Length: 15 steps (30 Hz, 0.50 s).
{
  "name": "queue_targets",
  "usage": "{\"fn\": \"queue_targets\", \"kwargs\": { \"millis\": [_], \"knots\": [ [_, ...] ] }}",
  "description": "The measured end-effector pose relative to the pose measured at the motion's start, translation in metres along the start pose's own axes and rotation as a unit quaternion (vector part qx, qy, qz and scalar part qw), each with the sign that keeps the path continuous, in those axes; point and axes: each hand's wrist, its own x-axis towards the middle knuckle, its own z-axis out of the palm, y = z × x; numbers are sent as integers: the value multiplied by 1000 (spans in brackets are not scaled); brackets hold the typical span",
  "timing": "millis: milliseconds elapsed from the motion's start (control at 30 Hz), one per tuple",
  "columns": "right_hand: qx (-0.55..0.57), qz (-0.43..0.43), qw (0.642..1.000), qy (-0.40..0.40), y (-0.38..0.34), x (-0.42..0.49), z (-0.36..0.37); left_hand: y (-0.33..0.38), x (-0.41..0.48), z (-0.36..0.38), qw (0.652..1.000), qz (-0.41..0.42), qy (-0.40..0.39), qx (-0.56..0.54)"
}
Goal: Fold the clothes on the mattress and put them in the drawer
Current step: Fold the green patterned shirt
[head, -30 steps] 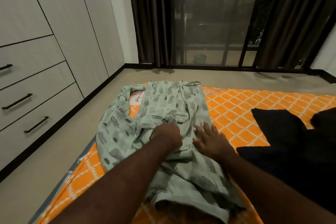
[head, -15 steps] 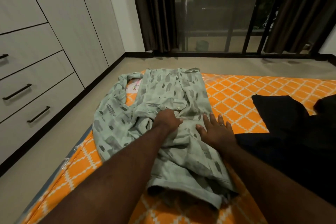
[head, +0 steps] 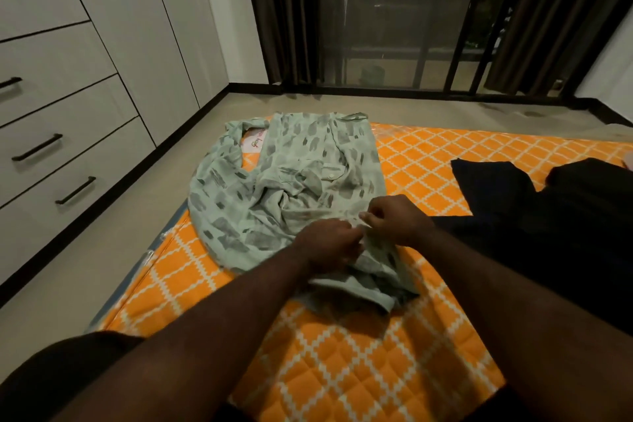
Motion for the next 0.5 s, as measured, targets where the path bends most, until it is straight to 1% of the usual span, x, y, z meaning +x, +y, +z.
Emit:
{"fn": "queue_targets", "kwargs": {
  "millis": [33,67,133,200,300,333,367,500],
  "knots": [
    [-34,-14,999,-36,-7,-11,-1,6,-7,3,1000,8,-28,-3],
    [-59,-30,996,-62,-13,-21,0,9,-15,6,999,11,-39,-7],
    [-70,-43,992,-100,-25,-37,-2,15,-27,10,999,-17,-31,-34],
    [-62,-21,989,-132,-37,-53,-7,21,-39,9,997,-52,-12,-64],
    [-121,16,972,-201,-47,-71,-14,24,-56,9,991,-102,-11,-88],
    [-137,22,967,-213,-49,-78,-14,27,-60,9,988,-120,-8,-99],
    [-143,32,966,-214,-51,-85,-12,29,-62,8,984,-138,-9,-112],
    [-181,45,968,-169,-51,-95,0,39,-67,4,970,-198,-16,-143]
  ]
}}
